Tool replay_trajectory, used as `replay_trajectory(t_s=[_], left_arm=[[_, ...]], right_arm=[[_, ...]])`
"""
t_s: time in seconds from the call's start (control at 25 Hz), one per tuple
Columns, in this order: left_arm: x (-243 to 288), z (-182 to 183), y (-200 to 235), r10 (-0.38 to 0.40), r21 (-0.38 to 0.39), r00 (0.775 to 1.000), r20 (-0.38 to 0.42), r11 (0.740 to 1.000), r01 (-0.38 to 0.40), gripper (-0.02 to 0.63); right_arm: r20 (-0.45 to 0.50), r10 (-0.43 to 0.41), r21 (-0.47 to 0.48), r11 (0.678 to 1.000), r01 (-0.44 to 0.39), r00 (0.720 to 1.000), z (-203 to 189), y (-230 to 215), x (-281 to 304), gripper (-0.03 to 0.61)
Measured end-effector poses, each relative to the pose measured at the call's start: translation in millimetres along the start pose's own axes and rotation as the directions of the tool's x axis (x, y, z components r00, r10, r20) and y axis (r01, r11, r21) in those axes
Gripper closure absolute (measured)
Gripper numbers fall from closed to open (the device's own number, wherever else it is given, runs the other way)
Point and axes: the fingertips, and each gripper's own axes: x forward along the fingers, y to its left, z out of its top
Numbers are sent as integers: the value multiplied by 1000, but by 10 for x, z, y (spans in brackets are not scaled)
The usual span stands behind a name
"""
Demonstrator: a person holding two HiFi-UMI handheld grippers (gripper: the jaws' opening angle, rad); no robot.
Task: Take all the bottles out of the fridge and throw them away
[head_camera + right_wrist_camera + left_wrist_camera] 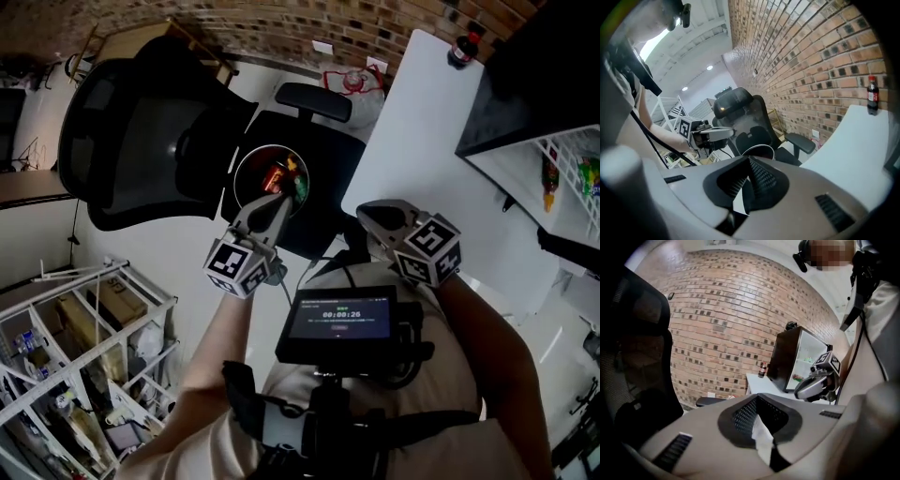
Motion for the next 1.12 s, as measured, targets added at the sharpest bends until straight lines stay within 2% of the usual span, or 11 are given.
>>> replay_trajectory(t_s=[0.28,0.4,0.52,0.72,0.88,1.12], left_arm=[[225,173,-374,-79,28,997,27,997,78,597],[442,294,-584,-134,60,991,26,989,133,597],[715,405,-899,-220,109,976,1,970,218,597],[1137,462,-1570,-362,165,929,-75,914,370,597],[1461,514,-2155,-450,209,886,-111,861,463,597],[1877,438,-2957,-572,209,802,-174,774,598,597]], right_arm=[[90,-42,-14,999,43,995,193,-88,-239,577],[149,-78,29,997,74,986,213,-189,-452,577],[224,-128,89,990,110,966,241,-284,-750,578],[307,-227,140,971,192,924,135,-481,-1351,577],[352,-333,215,938,271,875,-67,-728,-1923,577],[393,-466,304,879,367,792,-353,-969,-2723,578]])
